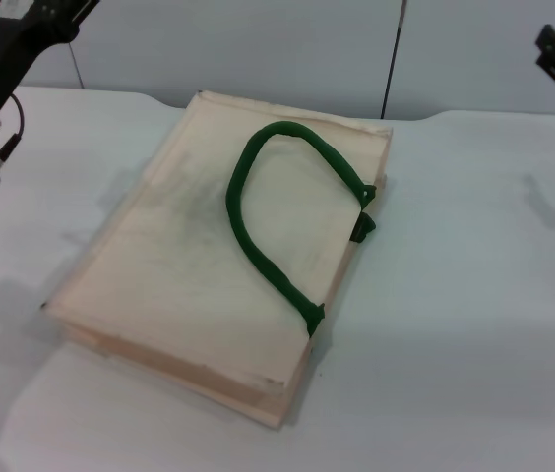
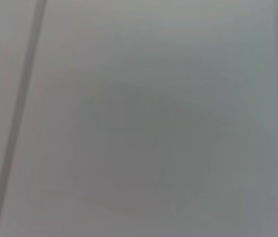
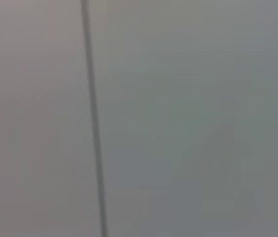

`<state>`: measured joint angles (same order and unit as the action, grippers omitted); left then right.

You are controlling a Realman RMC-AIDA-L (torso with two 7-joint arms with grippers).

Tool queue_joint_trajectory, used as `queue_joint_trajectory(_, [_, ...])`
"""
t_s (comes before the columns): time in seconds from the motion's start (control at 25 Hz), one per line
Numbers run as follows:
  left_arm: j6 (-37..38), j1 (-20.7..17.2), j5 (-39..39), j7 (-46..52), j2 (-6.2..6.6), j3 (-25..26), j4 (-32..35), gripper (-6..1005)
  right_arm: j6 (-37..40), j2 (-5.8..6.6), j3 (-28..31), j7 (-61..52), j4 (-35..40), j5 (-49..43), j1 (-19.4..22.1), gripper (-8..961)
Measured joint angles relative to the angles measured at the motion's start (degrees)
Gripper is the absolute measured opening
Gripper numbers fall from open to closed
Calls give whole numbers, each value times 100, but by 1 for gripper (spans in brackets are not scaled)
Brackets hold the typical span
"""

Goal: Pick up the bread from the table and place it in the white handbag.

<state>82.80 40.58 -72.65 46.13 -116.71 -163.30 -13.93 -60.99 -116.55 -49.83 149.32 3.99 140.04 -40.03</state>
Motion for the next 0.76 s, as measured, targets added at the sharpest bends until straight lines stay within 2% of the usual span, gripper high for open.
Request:
queue_joint_trajectory(0.12, [-349,-28,-472,-630,0,0,560,834,-79,0,0,194,-127,294,2,893])
queue_joint_trajectory(0.28, [-659,-167,-1085,-2213,-7,0,1632,834,-106,1,0,196,-135,345,21,893])
queue_joint_trajectory(0.4, [-750,-226,-1195,-2955,28,-14,2134,834,-182,0,2,170,-138,362,51,894])
queue_joint_trajectory(0.76, [-845,-194,-1181,-2250,43,-22,1896,834,-206,-7,297,217,-260,383,77,893])
